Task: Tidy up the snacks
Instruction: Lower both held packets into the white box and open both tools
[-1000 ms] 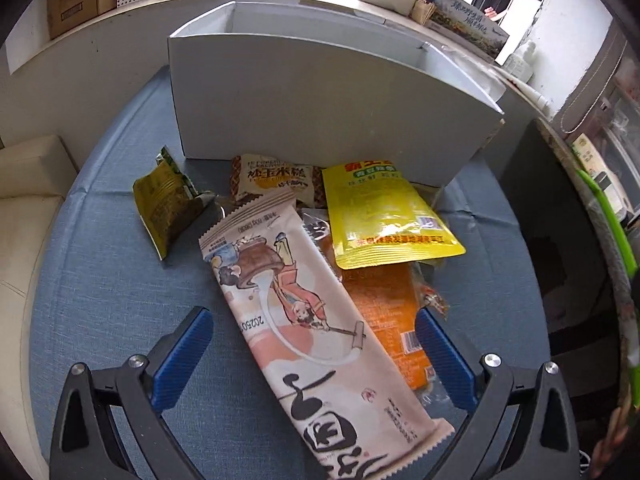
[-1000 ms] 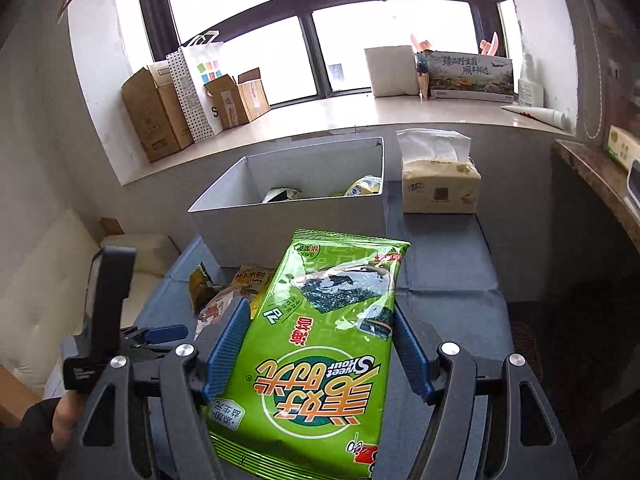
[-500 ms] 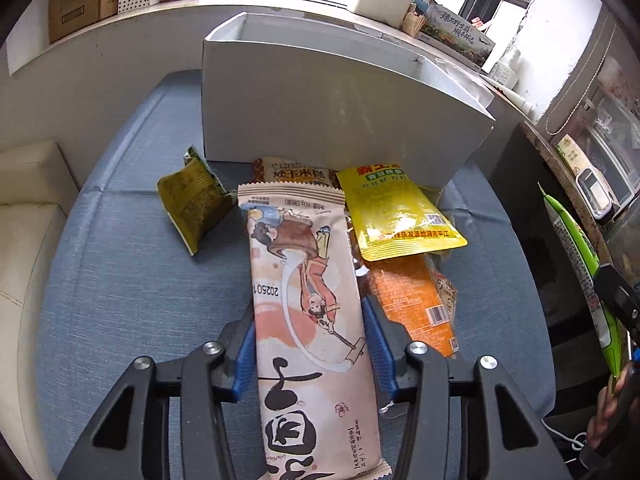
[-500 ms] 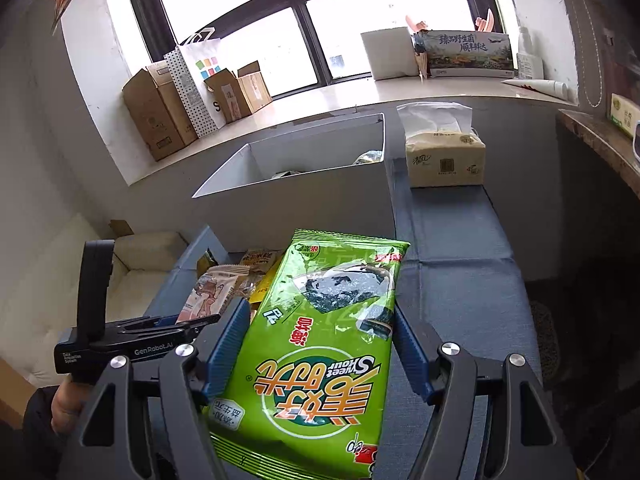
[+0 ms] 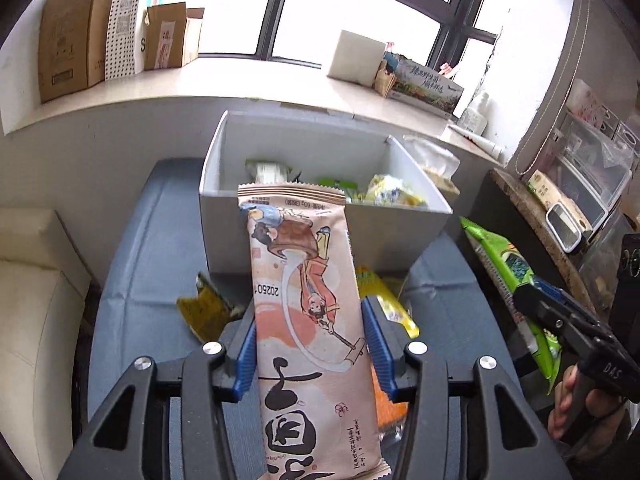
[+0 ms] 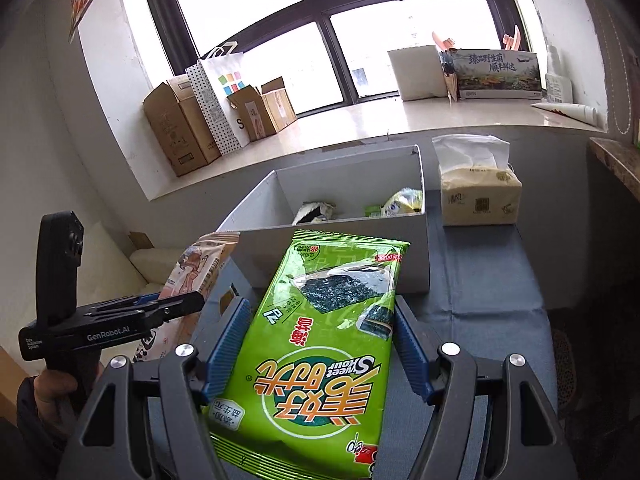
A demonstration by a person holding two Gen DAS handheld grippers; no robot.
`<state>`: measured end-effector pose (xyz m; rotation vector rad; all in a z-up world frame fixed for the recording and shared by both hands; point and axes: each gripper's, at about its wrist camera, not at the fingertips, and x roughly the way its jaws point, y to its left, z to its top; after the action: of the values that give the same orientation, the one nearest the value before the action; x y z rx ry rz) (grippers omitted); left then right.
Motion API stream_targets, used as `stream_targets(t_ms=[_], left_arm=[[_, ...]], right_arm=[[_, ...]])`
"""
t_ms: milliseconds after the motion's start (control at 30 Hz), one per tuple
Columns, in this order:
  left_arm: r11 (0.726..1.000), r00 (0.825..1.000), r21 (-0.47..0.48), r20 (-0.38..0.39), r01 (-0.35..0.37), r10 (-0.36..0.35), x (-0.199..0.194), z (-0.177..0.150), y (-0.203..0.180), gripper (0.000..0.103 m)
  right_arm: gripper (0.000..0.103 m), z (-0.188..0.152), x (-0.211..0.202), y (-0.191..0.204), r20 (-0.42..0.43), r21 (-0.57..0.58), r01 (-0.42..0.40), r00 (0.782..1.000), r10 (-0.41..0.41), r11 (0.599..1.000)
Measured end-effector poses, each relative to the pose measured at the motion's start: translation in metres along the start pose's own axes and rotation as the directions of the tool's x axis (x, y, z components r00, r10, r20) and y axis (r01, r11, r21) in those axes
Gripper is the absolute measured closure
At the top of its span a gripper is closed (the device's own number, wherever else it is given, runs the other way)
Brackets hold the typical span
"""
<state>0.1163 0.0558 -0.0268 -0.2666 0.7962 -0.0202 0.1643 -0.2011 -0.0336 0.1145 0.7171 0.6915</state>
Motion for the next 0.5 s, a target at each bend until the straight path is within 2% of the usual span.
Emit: stream_targets(t_ms=[133,233,300,400,500], left_arm=[[1.0,0.999,0.011,0.046,0.023,-0.024,0.012,0.062,0.001,0.05],[1.0,0.997,0.025,0.081,0.009,-0.011,0.035,0.103,0.004,0.05],[1.0,0.997,0.022,0.071,0.015,-0.016,0.057,0.126,0.009,0.05],[1.0,0.999,0.014,0.047,0.005,-0.006,0.092,0.151,0.019,0.05],[1.0,1.0,0.003,0.016,-0.008,0.008,0.123,0.158,0.029,0.05]], right_arm=[[0.029,0.047,0.034,-0.01,0.01,0.019,-0.032,0.999,0.032,0.999],[0.029,0.08,0.067,-0.02,0.01,0.042,-0.046,0.999,0.045,0.998],[0.029,0.099,0.091,-0.026,-0.001,0.052,-0.037,0.999,0.037,0.998],[0.028,0.122,0.124,-0.031,-0.018,0.056,-0.027,0.999,0.028,0.998],[0.025,0.136,0.148,-0.031,-0.035,0.08,-0.045,0.998,0.048,0.996]])
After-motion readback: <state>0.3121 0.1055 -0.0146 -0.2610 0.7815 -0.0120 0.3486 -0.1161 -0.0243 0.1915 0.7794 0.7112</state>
